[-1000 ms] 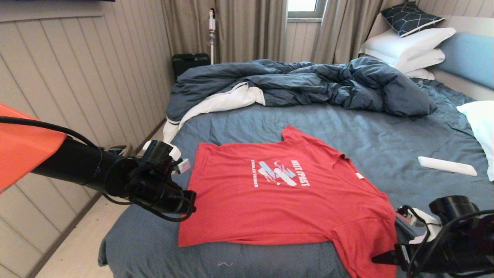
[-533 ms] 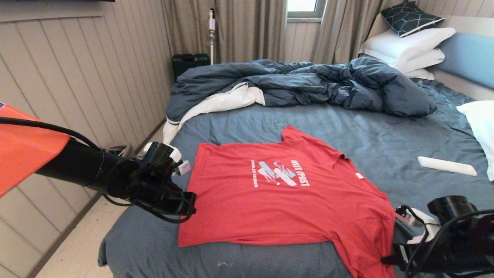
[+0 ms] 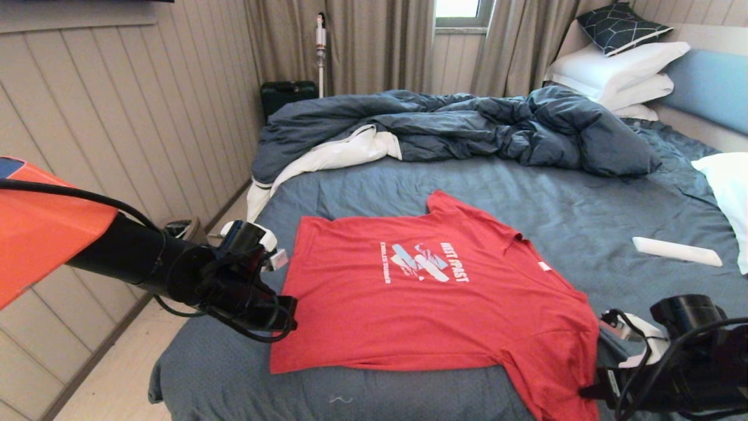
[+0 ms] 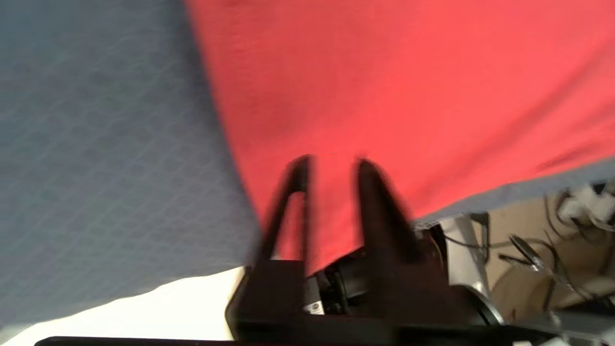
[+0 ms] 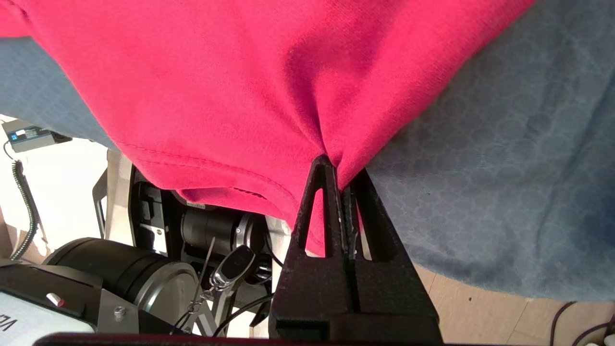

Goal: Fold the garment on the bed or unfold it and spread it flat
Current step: Fold the red T-shirt

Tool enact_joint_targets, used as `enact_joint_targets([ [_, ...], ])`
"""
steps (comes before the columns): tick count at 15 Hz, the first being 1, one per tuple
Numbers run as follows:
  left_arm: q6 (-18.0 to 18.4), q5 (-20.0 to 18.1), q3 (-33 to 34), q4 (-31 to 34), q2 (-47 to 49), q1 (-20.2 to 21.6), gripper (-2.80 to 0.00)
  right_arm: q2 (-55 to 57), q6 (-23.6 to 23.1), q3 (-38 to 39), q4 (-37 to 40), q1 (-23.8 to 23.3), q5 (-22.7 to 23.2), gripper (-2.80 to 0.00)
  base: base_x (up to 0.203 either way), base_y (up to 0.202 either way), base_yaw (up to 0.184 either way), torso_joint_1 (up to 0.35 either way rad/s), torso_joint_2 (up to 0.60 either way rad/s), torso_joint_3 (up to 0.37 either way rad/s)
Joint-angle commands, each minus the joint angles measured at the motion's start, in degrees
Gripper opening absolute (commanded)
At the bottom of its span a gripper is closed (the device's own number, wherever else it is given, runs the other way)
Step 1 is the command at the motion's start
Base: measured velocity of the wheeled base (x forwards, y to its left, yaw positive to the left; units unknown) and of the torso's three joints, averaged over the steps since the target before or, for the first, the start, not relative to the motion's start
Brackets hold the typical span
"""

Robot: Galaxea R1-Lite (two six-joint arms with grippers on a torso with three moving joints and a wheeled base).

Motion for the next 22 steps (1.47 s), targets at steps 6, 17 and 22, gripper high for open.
enact_joint_targets([
  [6, -1.3, 4.2, 3.3, -1.0, -0.2, 0.0, 0.00, -0.3, -0.2, 0.0, -0.5, 0.0, 0.2, -2.80, 0.000, 0.000, 0.000, 0.000, 0.00, 0.000],
  [17, -1.3, 4.6, 4.0, -5.7, 4.7, 0.7, 0.00, -0.1, -0.1, -0.1, -0.7, 0.1, 0.4, -2.80, 0.000, 0.000, 0.000, 0.000, 0.00, 0.000],
  [22, -1.2, 4.7, 2.4, -6.6, 5.4, 0.7, -2.80, 0.1, -0.2, -0.2, -0.7, 0.1, 0.4, -2.80, 0.000, 0.000, 0.000, 0.000, 0.00, 0.000],
])
